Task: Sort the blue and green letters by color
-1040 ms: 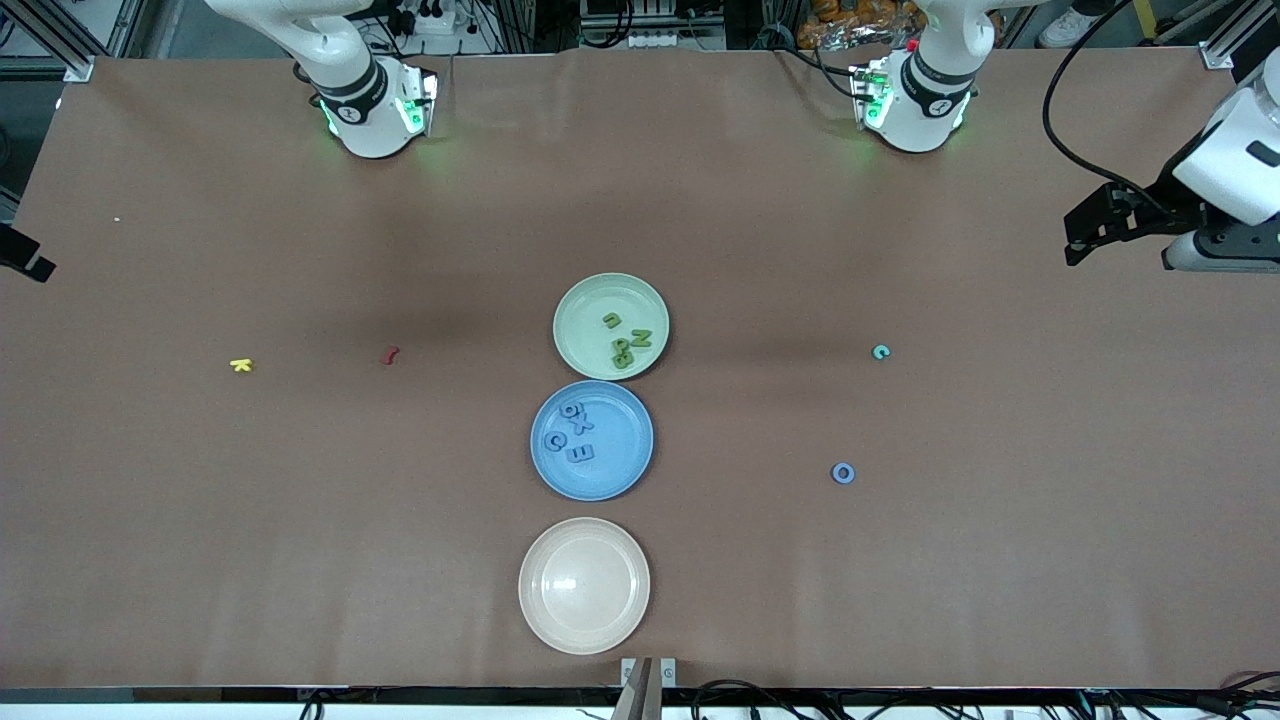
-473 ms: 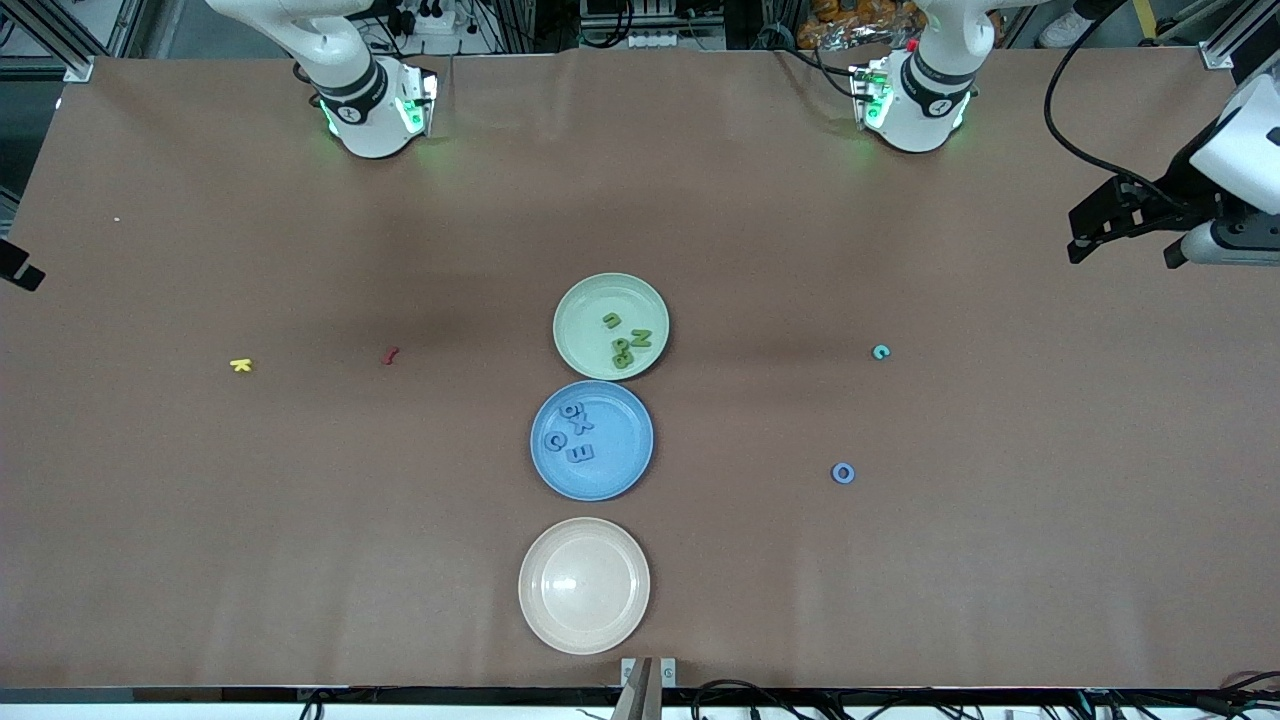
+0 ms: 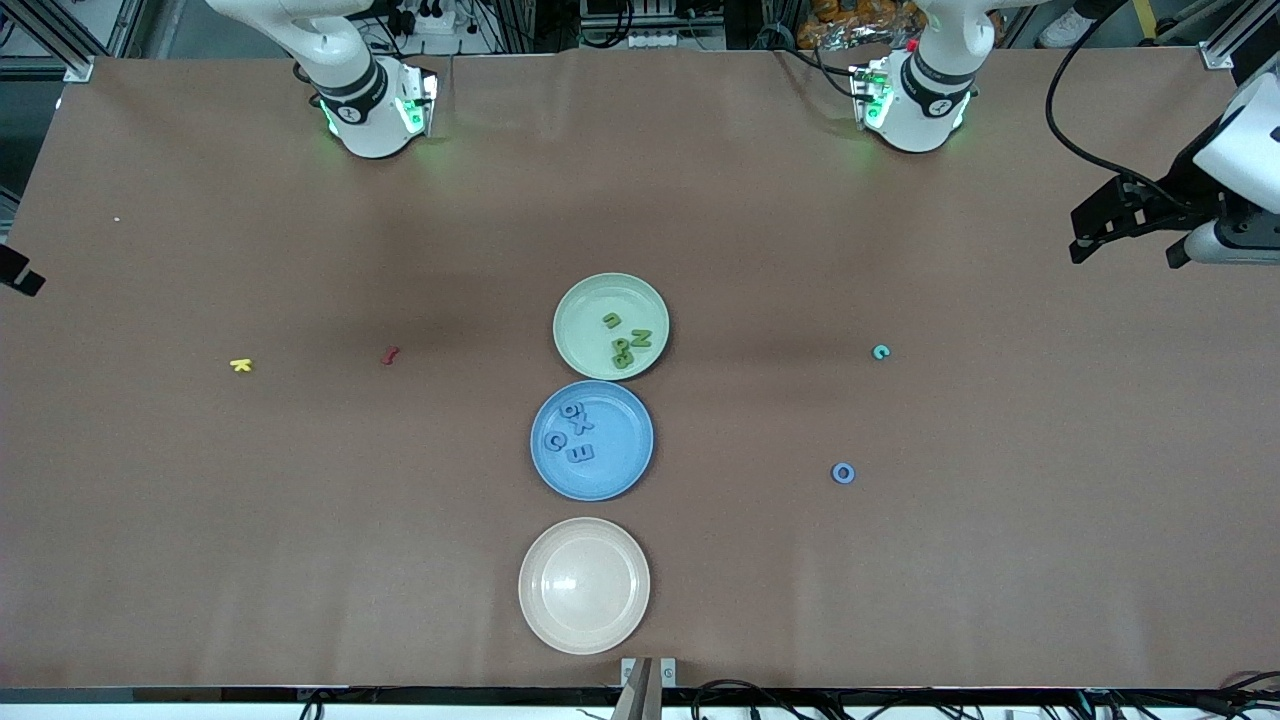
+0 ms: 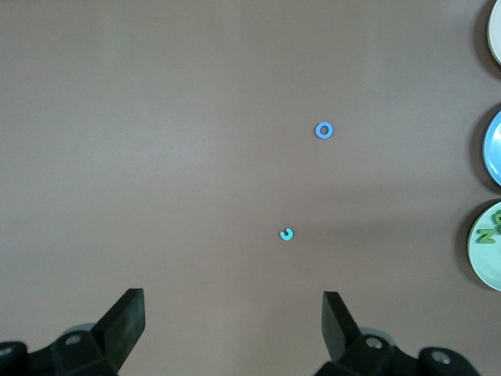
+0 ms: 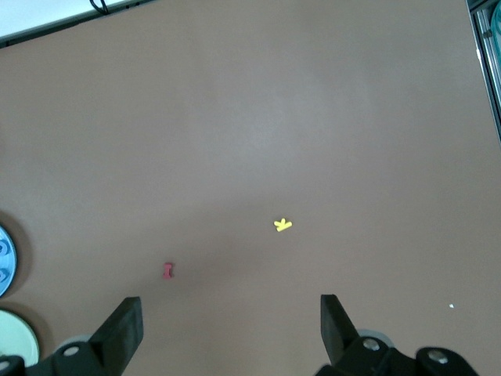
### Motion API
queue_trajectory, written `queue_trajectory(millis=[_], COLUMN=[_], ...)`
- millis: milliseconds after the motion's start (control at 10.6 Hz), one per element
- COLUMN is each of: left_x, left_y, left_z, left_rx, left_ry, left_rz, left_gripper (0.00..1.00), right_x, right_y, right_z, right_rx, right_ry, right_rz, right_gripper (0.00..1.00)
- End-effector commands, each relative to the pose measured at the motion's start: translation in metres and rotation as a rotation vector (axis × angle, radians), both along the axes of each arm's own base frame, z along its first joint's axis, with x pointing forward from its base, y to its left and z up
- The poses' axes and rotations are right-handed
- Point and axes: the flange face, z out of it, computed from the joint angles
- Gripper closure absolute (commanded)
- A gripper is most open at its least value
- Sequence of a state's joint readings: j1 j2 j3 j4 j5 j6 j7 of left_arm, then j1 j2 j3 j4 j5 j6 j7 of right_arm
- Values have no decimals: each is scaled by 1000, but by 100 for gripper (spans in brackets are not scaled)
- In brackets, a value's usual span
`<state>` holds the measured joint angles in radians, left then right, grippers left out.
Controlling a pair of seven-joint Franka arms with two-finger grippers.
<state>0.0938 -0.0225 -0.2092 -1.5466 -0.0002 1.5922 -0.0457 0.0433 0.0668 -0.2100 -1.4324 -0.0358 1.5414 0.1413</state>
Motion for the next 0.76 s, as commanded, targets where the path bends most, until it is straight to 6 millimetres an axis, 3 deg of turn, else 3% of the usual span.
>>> queue_trajectory(millis=[0,378,662], left_x=[-2,-3,-4], left_y=[2,1,0], left_z=[6,8,8], left_rx=[-15,-14,-15], left_ry=[-9,-13,-11], left_rz=[-20,-20,-22], left_gripper=[0,0,0], right_x=[-2,-4,-2], right_y=[2,4,10], right_z=[-6,7,6], right_rx=[19,20,17], right_ry=[-28,1,3], right_rz=[5,5,17], right_gripper=[0,0,0])
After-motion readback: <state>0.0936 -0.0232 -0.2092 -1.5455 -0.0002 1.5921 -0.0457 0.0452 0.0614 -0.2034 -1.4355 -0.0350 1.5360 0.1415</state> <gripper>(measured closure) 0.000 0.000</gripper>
